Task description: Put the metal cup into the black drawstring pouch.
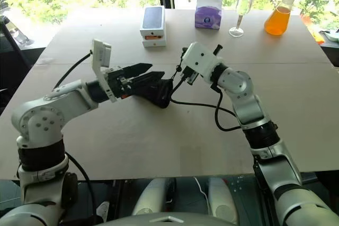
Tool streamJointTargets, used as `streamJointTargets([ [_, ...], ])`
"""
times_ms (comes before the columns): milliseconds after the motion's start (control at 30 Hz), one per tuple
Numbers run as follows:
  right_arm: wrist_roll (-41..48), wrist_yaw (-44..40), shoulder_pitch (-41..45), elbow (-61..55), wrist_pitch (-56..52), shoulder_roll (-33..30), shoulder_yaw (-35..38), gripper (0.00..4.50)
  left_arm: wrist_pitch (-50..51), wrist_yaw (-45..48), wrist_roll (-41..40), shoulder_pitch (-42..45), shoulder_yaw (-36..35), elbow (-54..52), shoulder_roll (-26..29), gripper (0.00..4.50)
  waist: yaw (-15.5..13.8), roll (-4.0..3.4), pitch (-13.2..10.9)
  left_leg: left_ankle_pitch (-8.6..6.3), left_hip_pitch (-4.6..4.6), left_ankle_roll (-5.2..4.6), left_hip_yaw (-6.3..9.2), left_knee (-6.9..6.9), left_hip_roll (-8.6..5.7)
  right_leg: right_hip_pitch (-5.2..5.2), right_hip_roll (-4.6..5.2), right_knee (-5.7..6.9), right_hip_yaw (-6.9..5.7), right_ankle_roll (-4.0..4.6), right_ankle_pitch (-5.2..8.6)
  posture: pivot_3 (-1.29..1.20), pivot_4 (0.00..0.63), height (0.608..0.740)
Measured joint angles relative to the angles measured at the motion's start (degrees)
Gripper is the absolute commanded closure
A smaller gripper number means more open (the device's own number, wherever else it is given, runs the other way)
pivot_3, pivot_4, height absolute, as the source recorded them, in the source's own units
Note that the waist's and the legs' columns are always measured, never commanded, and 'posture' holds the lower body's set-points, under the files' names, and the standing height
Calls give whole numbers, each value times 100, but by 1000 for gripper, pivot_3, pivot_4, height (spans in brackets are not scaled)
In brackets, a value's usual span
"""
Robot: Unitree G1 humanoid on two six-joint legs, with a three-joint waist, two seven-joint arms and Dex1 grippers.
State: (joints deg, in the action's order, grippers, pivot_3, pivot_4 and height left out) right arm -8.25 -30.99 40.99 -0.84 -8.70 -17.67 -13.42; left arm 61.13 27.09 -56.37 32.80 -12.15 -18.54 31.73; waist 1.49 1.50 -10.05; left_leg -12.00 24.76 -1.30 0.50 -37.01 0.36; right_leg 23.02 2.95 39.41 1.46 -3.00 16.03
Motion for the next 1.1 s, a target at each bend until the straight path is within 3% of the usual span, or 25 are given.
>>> streamJointTargets([
  [600,-59,1,-13,-561,-269,34,-129,4500,-675,644,1370,829,1189,1224,-366,95,16,0,0,13,3,21,-2,-4,1,0,-4,0,2,0,0,0,150,740],
  [700,-61,0,-28,-575,-326,8,-131,4500,-686,709,1441,866,1215,1304,-432,911,21,0,0,13,3,21,-1,-4,2,0,-6,0,1,0,0,0,150,740],
  [900,-61,0,-75,-658,-373,4,-146,4500,-706,810,1571,913,1218,1384,-525,3471,21,0,0,13,4,20,-2,-6,2,0,-6,0,2,0,0,0,150,740],
  [933,-61,0,-75,-669,-374,2,-146,4500,-706,819,1580,913,1218,1404,-530,4075,22,0,0,13,3,20,-1,-6,2,0,-6,0,2,0,0,0,150,740],
  [967,-61,0,-75,-673,-376,0,-145,4500,-707,824,1587,913,1219,1423,-532,4350,22,0,0,13,3,20,-1,-6,2,0,-6,0,2,0,0,0,150,740],
  [1100,-57,4,-77,-672,-427,-12,-142,4500,-745,885,1688,905,1219,1451,-522,4364,22,0,0,13,3,20,-1,-6,2,0,-6,0,2,0,0,0,150,740],
])
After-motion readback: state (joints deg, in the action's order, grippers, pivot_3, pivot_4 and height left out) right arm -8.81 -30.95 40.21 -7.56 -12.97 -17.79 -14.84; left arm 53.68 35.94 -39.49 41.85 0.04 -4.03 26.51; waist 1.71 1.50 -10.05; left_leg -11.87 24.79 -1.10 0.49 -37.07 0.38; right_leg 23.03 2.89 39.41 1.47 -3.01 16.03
